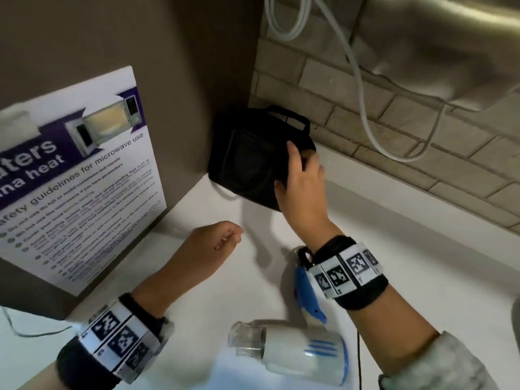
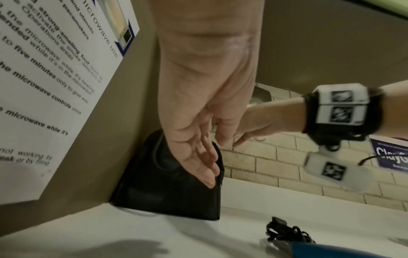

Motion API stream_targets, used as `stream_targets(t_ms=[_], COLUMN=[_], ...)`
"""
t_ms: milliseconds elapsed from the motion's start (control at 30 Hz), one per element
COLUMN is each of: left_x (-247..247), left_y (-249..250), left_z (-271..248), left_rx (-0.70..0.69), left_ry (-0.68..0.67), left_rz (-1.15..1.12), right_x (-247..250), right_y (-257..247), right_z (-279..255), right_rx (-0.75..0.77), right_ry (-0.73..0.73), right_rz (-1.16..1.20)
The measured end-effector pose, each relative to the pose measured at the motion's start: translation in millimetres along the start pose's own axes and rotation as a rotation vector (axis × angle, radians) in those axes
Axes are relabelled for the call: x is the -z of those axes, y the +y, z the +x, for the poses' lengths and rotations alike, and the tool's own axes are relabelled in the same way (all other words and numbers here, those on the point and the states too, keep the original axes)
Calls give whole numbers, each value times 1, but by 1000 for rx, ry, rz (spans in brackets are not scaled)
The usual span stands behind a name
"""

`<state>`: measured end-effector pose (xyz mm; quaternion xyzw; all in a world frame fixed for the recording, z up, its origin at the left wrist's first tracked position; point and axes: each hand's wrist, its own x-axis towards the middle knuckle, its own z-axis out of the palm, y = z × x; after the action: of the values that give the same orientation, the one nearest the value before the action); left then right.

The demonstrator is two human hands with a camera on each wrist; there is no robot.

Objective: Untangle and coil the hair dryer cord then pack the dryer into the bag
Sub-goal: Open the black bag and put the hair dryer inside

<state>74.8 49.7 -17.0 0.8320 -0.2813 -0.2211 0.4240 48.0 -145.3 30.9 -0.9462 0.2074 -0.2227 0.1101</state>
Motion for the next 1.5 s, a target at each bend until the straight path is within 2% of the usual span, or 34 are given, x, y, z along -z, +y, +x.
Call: stream_targets(t_ms=[133,233,367,500,600,733,900,967,1033,1167,1200,1267,1333,1433,1500], left_x=[7,14,30,46,56,61,65,68,68,66,65,61,57,54,54], left_y=[7,14,21,25,27,21,11,12,13,18,17,13,3,-5,-4], left_z=[-4,-8,-11,-8,-5,-3,-9,-14,-18,-21,-21,-21,-20,-18,-18], left_rx=[-89,-183,-323,-426,-388,-269,-32,42,72,80,101,163,202,74,9], left_ry=[86,146,289,469,513,466,373,352,366,457,480,468,402,383,399], left_rz=[20,61,136,192,271,271,88,11,-7,-21,-49,-95,-128,-66,12], right_x=[-11,-12,4,21,28,28,15,12,10,9,7,1,-9,-12,-6], right_y=[12,22,34,47,47,26,10,6,2,-10,-12,-9,1,16,21], right_z=[29,34,21,-2,-16,-35,-43,-44,-45,-47,-49,-56,-55,-48,-39], right_rx=[-118,-72,-5,86,162,199,-32,-56,-52,-141,-98,67,129,95,-37], right_ry=[-158,-144,-40,24,-11,-92,-149,-118,-76,-7,5,7,-80,-232,-291], right_rz=[-179,-221,-76,166,318,514,855,872,913,1093,1059,806,657,704,779])
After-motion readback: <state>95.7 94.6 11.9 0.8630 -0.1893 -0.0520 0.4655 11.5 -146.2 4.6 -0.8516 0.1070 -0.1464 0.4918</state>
